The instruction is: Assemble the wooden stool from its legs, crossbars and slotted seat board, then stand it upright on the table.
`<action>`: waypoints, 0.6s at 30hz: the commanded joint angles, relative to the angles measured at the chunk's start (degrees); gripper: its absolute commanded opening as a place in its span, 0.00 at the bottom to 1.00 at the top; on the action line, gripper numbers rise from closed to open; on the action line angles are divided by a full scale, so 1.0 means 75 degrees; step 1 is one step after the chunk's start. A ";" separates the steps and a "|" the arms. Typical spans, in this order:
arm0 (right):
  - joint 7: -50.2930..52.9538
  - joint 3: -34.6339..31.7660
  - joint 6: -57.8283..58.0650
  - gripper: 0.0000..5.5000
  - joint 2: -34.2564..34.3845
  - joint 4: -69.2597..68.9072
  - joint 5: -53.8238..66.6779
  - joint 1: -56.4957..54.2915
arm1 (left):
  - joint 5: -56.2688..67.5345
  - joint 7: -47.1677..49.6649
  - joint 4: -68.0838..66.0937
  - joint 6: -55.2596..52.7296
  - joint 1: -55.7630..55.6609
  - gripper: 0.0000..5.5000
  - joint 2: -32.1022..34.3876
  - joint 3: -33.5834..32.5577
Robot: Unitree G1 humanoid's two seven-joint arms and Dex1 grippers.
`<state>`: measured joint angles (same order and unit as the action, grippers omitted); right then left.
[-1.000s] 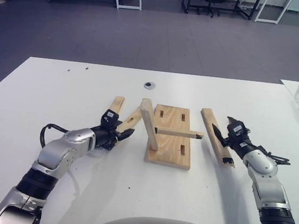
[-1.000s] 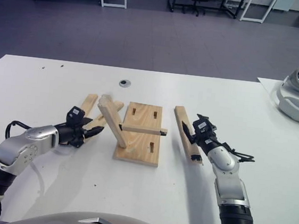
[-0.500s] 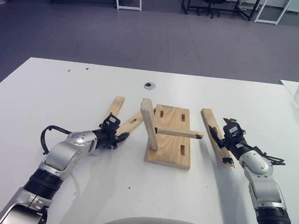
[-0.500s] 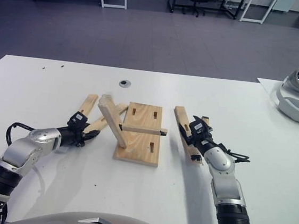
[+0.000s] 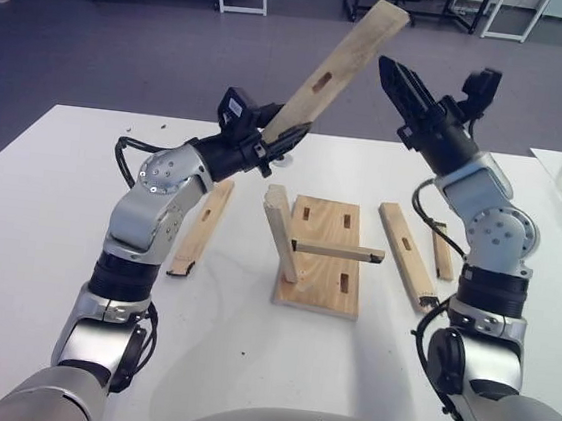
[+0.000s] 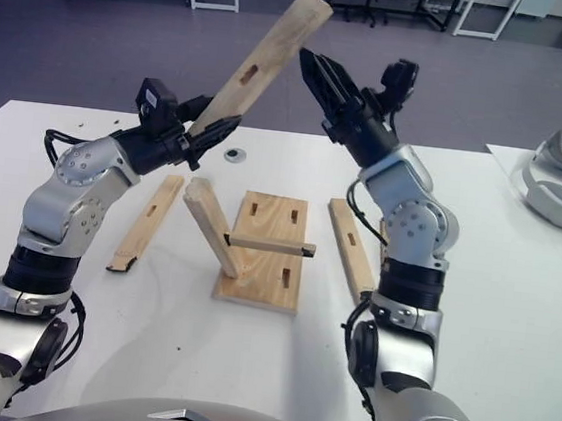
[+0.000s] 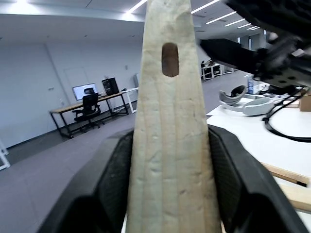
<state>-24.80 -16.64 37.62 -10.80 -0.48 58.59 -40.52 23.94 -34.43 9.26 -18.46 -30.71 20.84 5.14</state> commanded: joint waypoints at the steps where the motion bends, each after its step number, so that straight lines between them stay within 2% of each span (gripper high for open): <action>1: 0.0568 -0.0421 0.0290 0.59 0.0218 0.0110 0.0792 -0.0465 | -0.0283 -0.0332 0.0088 0.0311 -0.0135 0.38 -0.0057 0.0271; 2: 0.0676 -0.0493 0.0325 0.59 0.0228 0.0117 0.0939 -0.0494 | -0.0344 -0.0382 0.0066 0.0381 -0.0116 0.38 -0.0060 0.0307; 13: 0.1082 -0.0451 0.0709 0.22 0.0146 -0.0104 0.1286 -0.0138 | -0.0918 -0.0683 -0.0027 0.0952 -0.0105 0.38 -0.0052 0.0478; 15: 0.1087 -0.0462 0.0595 0.21 0.0164 -0.0137 0.1187 -0.0046 | -0.0888 -0.0829 0.0012 0.0917 -0.0044 0.38 -0.0043 0.0508; 16: 0.1135 -0.0478 0.0493 0.21 0.0195 -0.0185 0.1099 0.0064 | -0.0872 -0.0878 0.0038 0.0896 0.0009 0.45 -0.0023 0.0521; 18: 0.1338 -0.0658 0.0104 0.18 0.0161 -0.0379 0.0712 0.0601 | -0.0998 -0.0781 -0.0071 0.0893 0.0096 0.52 0.0009 0.0455</action>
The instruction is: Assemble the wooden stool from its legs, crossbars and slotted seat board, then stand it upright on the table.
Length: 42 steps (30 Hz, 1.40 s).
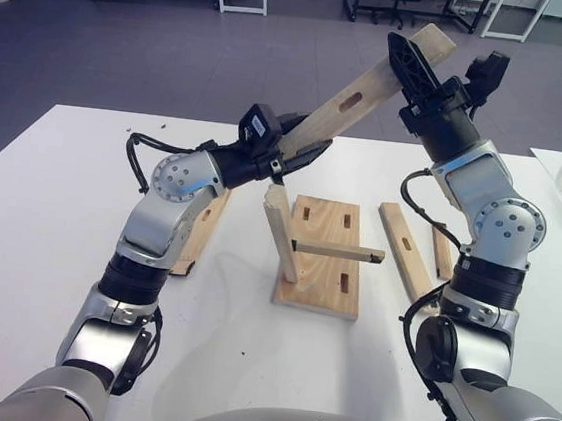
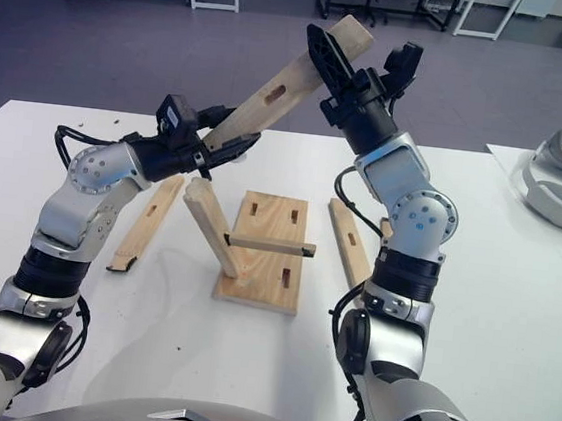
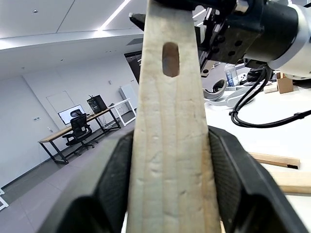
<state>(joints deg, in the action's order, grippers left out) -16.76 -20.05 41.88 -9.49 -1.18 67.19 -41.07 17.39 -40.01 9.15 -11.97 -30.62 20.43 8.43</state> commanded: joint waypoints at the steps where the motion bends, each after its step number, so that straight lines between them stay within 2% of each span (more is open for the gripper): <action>1: 0.0305 -0.0324 -0.0617 0.18 -0.0136 -0.0493 -0.0643 0.1120 | -0.0233 0.0087 -0.0133 0.0017 0.0156 0.53 0.0109 -0.0066; 3: 0.0375 -0.0645 -0.0630 0.18 -0.0341 -0.1258 -0.0734 0.2384 | -0.0565 0.0359 -0.0224 -0.0104 0.0546 0.58 0.0368 -0.0189; 6: 0.0784 -0.1106 -0.0194 0.18 -0.0182 -0.2886 0.0102 0.4795 | -0.1174 0.0839 0.0125 -0.0480 0.2042 0.67 0.0831 -0.0291; 7: 0.0982 -0.1208 -0.0152 0.18 -0.0107 -0.3238 0.0371 0.5291 | -0.1232 0.0987 0.0296 -0.0713 0.2488 0.69 0.0864 -0.0301; 9: 0.1686 -0.1560 -0.0330 0.18 0.0083 -0.3780 0.0852 0.6128 | -0.1636 0.1303 0.0430 -0.1473 0.3404 0.70 0.0856 0.0219; 12: 0.2402 -0.1531 -0.0401 0.18 0.0080 -0.4146 0.1104 0.6788 | -0.2034 0.1817 0.0651 -0.2415 0.4196 0.70 0.0648 0.0665; 22: 0.3319 -0.1074 -0.1063 0.18 -0.0031 -0.4133 0.0077 0.7119 | -0.2132 0.1690 0.1150 -0.3746 0.4357 0.70 0.0699 0.1171; 28: 0.3847 -0.0476 -0.1234 0.18 -0.0054 -0.4489 -0.0445 0.6905 | -0.1395 0.1442 0.1746 -0.4407 0.4316 0.70 0.0269 0.1249; 34: 0.3696 0.0064 -0.1471 0.18 -0.0288 -0.4658 -0.1144 0.6636 | -0.1191 0.1444 0.1798 -0.4608 0.3890 0.70 -0.0050 0.1326; 38: 0.3462 0.0741 -0.1359 0.18 -0.0712 -0.4769 -0.2202 0.6780 | -0.0786 0.1435 0.2104 -0.4718 0.3852 0.70 -0.0291 0.1057; 42: 0.3295 0.1427 -0.1251 0.18 -0.1166 -0.4722 -0.3345 0.7010 | 0.0464 0.1402 0.2882 -0.5005 0.3763 0.70 -0.1051 0.0469</action>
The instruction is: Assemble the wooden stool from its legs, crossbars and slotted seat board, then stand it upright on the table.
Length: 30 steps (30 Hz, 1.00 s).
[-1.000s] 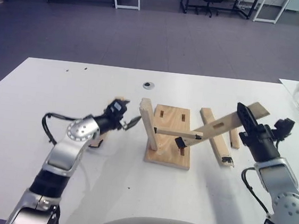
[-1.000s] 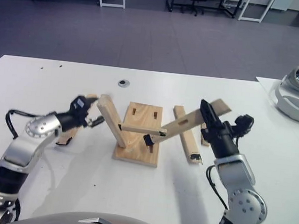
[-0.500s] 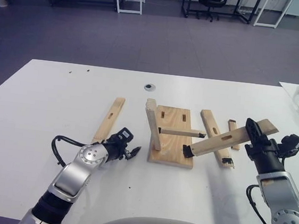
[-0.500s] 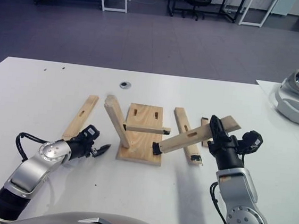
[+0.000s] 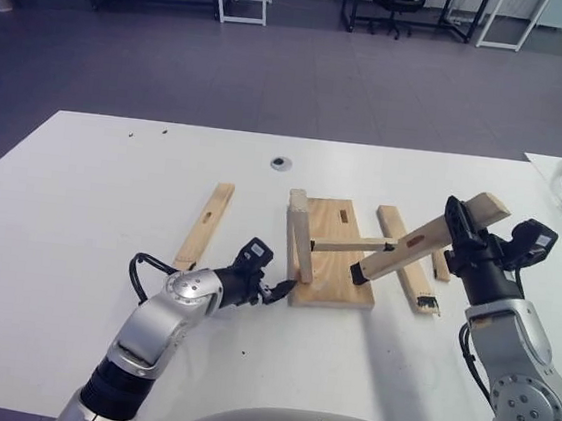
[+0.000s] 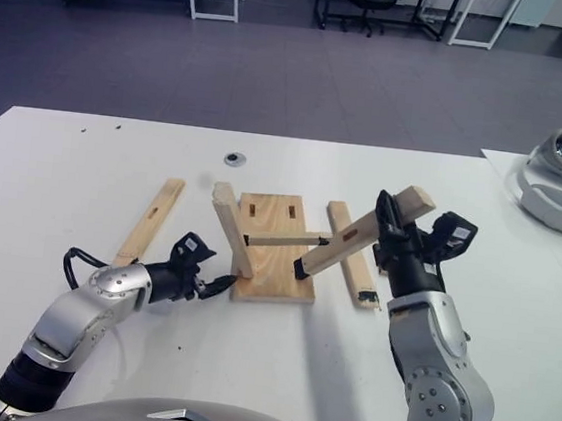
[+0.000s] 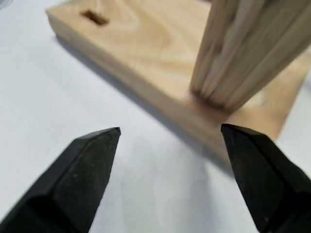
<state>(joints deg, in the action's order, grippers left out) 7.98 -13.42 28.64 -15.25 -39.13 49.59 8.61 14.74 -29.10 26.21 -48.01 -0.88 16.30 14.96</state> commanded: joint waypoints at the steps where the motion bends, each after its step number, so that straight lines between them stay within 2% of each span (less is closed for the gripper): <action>1: -0.0068 0.0678 0.0528 0.18 -0.0461 0.0353 -0.1172 0.0444 | 0.1063 -0.0020 0.0743 -0.0264 -0.0235 0.70 -0.0624 -0.0504; 11: -0.0602 0.1565 0.0989 0.19 -0.1054 0.0659 -0.2124 0.0428 | 0.1502 0.0290 0.0757 -0.0369 -0.0497 0.70 -0.0637 -0.0472; 12: -0.0704 0.1692 0.1134 0.26 -0.1238 0.0703 -0.2188 0.0402 | 0.1476 0.0296 0.0727 -0.0345 -0.0489 0.70 -0.0609 -0.0386; 15: -0.1142 0.1933 0.1486 0.38 -0.1648 0.0849 -0.2333 0.0337 | 0.1412 0.0337 0.0679 -0.0263 -0.0454 0.70 -0.0567 -0.0166; 20: -0.2256 0.2479 0.1060 0.51 -0.2090 0.0312 -0.2567 0.0069 | 0.1259 0.0429 0.0431 -0.0052 -0.0780 0.70 -0.0653 0.0292; 24: -0.2932 0.2928 0.1185 0.51 -0.2265 0.0163 -0.2589 -0.0348 | 0.1143 0.0391 0.0023 0.0102 -0.1586 0.70 -0.1131 0.0867; 30: -0.3445 0.3331 0.1391 0.51 -0.2236 -0.0103 -0.2108 -0.0733 | 0.1135 0.0395 -0.0268 0.0186 -0.1629 0.70 -0.1196 0.0967</action>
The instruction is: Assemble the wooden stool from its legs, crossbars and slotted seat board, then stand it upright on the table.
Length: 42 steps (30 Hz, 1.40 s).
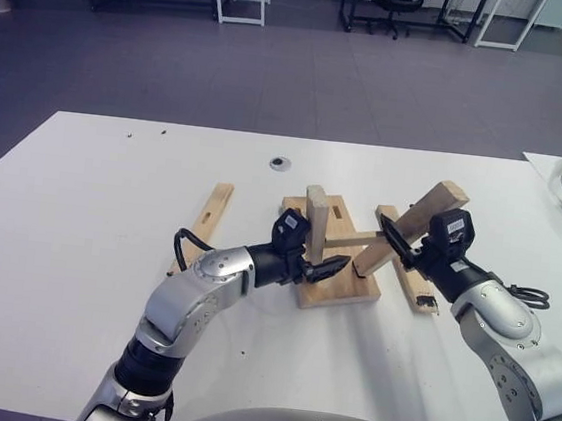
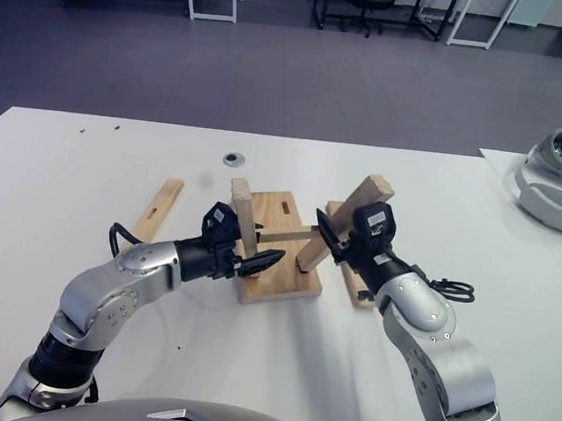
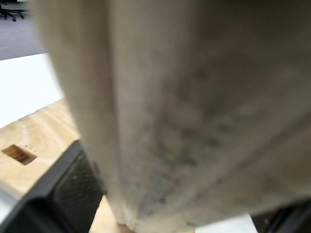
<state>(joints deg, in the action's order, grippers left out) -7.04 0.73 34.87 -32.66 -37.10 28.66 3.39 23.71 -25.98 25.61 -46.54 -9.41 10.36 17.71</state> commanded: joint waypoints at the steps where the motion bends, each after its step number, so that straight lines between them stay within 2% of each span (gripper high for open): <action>1: -0.1506 0.1440 0.0573 0.51 0.0110 -0.0414 0.0771 -0.0045 | -0.0072 -0.0023 -0.0234 0.0023 -0.0467 0.70 -0.0390 0.0607; 4: -0.1550 0.1234 0.0536 0.51 0.0188 -0.0374 0.0894 -0.0070 | -0.0060 -0.0034 -0.0312 0.0096 -0.0406 0.70 -0.0322 0.0525; 8: -0.1814 0.0298 0.0017 0.51 -0.0124 -0.0017 0.0783 0.0270 | 0.0040 -0.0139 0.0097 0.0326 0.0103 0.70 0.0254 -0.0167; 12: -0.3390 -0.1260 -0.0708 0.51 -0.0750 -0.0401 0.1500 0.1225 | 0.0561 -0.0681 0.1064 0.0600 0.0587 0.70 0.1154 -0.1310; 16: -0.4830 -0.2331 -0.0869 0.51 -0.1418 -0.0457 0.1904 0.2182 | 0.1056 -0.0992 0.1903 0.0568 0.0920 0.70 0.1671 -0.1801; 20: -0.6666 -0.3226 -0.1030 0.51 -0.2228 -0.0089 0.1748 0.3519 | 0.1964 -0.1403 0.2747 0.0351 0.1232 0.70 0.2463 -0.2754; 22: -0.6676 -0.2896 -0.1363 0.51 -0.2277 0.0517 0.1076 0.3170 | 0.2384 -0.1605 0.2858 0.0260 0.1190 0.70 0.2864 -0.3164; 25: -0.5254 -0.1245 -0.2524 0.51 -0.1365 0.2762 -0.1127 0.0724 | 0.2846 -0.1696 0.2616 0.0247 0.0801 0.70 0.3107 -0.3434; 27: -0.5053 -0.0514 -0.2979 0.51 -0.0789 0.3584 -0.1697 -0.0149 | 0.2804 -0.1884 0.2372 0.0312 0.0856 0.70 0.3338 -0.3379; 30: -0.5773 0.0344 -0.2998 0.51 -0.0496 0.3162 -0.1431 -0.0243 | 0.2018 -0.2458 0.1735 0.0636 0.1646 0.70 0.4217 -0.3263; 33: -0.6556 0.0915 -0.2164 0.51 -0.0522 0.2068 -0.0429 -0.0008 | 0.1279 -0.3360 0.1261 0.1119 0.2793 0.70 0.5223 -0.3183; 36: -0.6385 0.1532 -0.1956 0.51 -0.0224 0.2050 -0.0728 -0.0431 | 0.0660 -0.4366 0.0991 0.1645 0.3628 0.70 0.6193 -0.3055; 39: -0.4904 0.1563 -0.3033 0.51 -0.0297 0.4422 -0.2867 -0.1673 | -0.0153 -0.4242 0.0722 0.1978 0.3188 0.70 0.6171 -0.2182; 42: -0.4039 0.1675 -0.4125 0.51 -0.0106 0.7072 -0.4045 -0.3261 | -0.0936 -0.3931 0.0352 0.2387 0.2562 0.70 0.5716 -0.1294</action>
<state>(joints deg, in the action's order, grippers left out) -40.48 12.74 8.69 -34.45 4.64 2.95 -12.88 19.89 -57.24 29.92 -30.17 13.62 55.73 4.46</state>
